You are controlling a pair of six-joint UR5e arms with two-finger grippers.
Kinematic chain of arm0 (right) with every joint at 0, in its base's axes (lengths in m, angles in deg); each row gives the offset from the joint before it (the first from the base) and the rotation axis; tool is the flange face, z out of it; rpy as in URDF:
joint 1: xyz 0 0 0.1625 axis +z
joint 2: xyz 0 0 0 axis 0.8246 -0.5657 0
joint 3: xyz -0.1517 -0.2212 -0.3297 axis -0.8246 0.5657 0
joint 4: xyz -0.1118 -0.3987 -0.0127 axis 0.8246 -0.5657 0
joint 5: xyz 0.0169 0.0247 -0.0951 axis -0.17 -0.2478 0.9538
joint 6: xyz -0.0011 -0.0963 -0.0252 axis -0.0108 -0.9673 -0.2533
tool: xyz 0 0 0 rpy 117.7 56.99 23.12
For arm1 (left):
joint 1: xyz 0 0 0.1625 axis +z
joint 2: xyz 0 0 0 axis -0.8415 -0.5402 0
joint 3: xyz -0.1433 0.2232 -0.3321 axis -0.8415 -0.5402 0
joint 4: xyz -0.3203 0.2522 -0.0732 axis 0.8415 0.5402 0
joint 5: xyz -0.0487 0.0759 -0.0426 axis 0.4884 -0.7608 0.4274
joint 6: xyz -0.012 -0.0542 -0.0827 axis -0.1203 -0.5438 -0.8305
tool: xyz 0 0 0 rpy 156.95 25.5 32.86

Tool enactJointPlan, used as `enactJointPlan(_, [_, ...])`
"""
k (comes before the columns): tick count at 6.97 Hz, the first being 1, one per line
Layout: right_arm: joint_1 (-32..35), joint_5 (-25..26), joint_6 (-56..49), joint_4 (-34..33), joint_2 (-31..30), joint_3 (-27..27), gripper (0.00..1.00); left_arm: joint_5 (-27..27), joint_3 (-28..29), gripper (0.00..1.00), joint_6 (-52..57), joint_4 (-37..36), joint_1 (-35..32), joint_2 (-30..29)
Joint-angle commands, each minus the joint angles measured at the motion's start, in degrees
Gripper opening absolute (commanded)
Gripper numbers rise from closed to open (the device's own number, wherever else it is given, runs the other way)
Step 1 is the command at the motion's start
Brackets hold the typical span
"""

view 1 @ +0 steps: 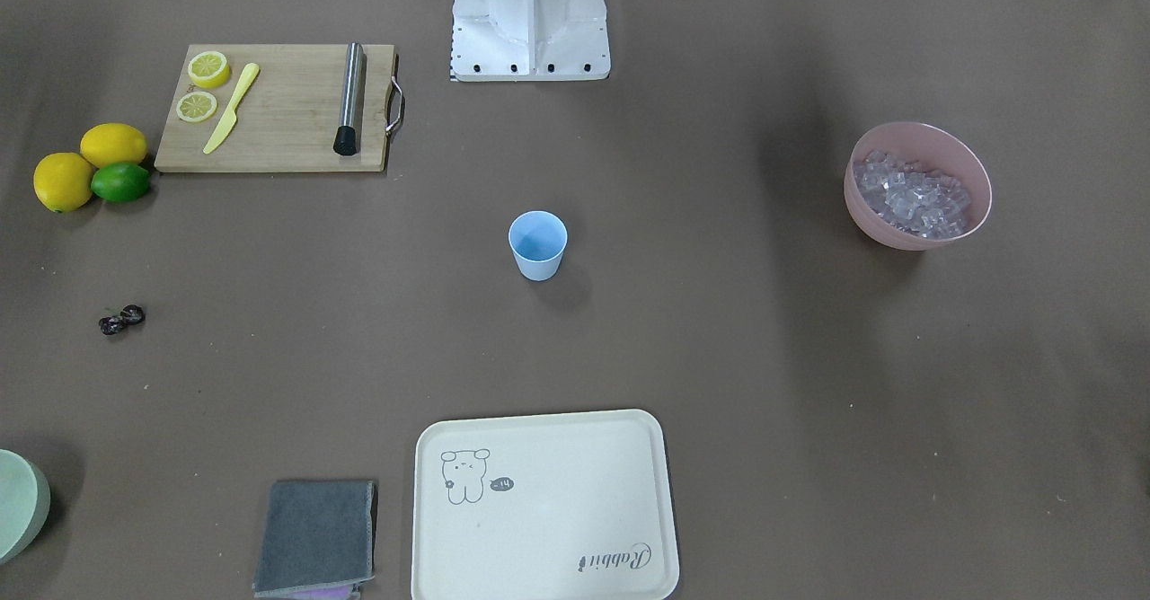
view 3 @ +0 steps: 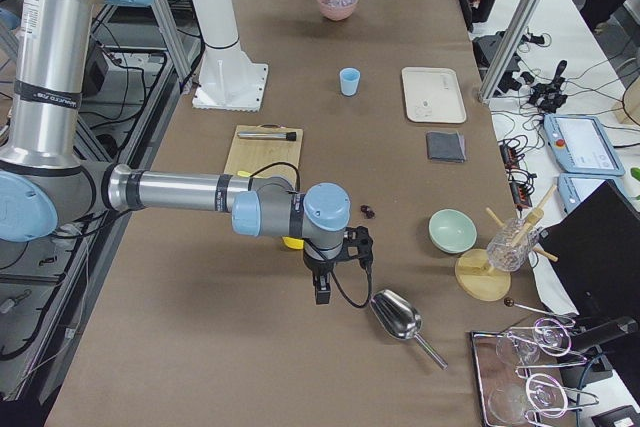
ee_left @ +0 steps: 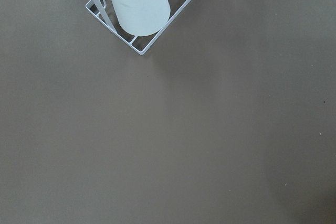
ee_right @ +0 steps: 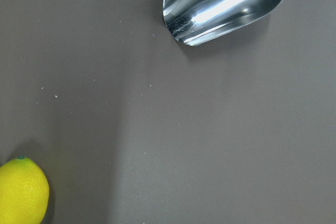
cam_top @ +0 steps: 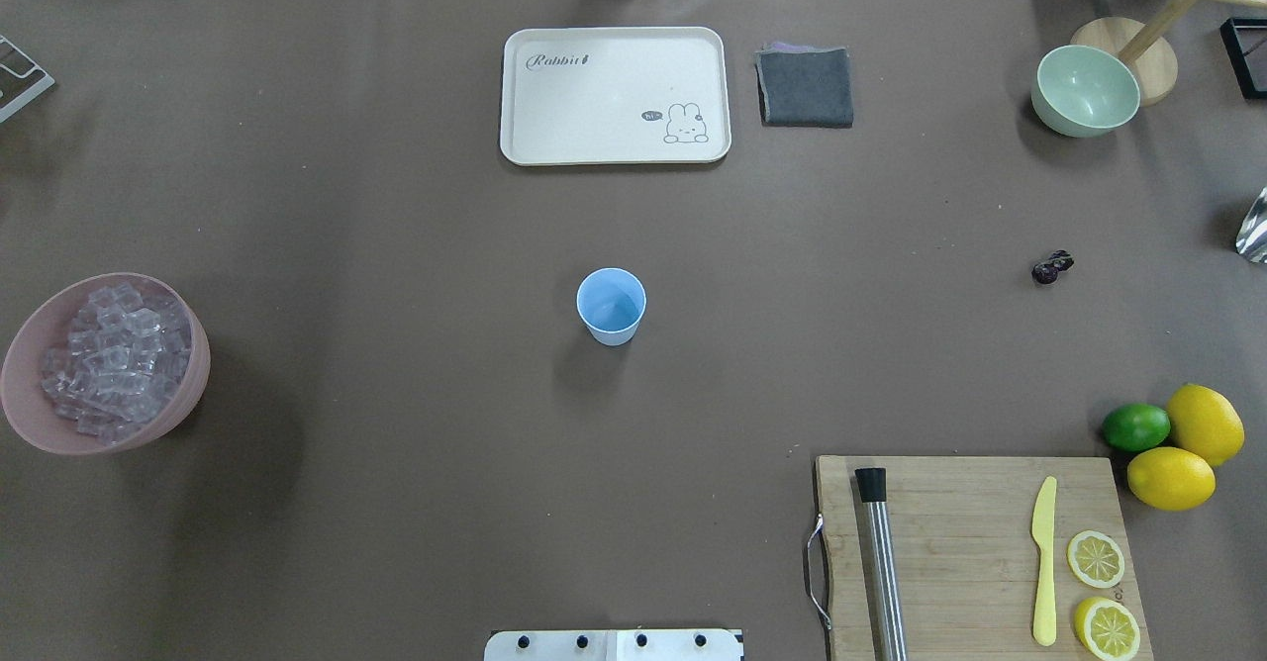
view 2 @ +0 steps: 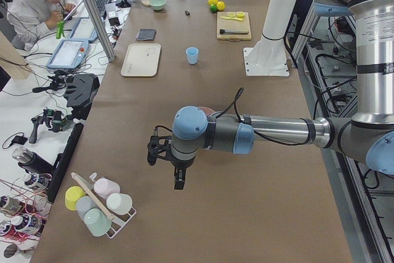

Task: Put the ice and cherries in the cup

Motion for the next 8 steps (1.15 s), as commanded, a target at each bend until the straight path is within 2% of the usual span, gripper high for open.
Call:
enactJointPlan(1, [0.0,-0.2,-0.1,0.0,-0.1,-1.8,1.00,0.0,-1.6,0.99,0.2,1.7,-0.3,0.5])
enactJointPlan(3, [0.0,0.3,-0.1,-0.1,0.0,-2.2,1.00,-0.3,-2.2,0.99,-0.3,5.8,-0.4,1.4])
enactJointPlan(5, [0.9,0.2,0.0,0.3,0.0,-5.4,1.00,-0.1,-2.3,0.99,-0.4,6.5,-0.9,-0.3])
enactJointPlan(7, [4.4,0.4,0.1,0.6,2.4,-5.6,1.00,-0.2,-2.3,0.99,-0.1,7.3,-0.8,-2.4])
enactJointPlan(8, [5.1,0.2,0.1,0.6,2.4,-5.4,1.00,-0.3,-1.7,0.99,-0.4,10.2,-0.9,-4.3])
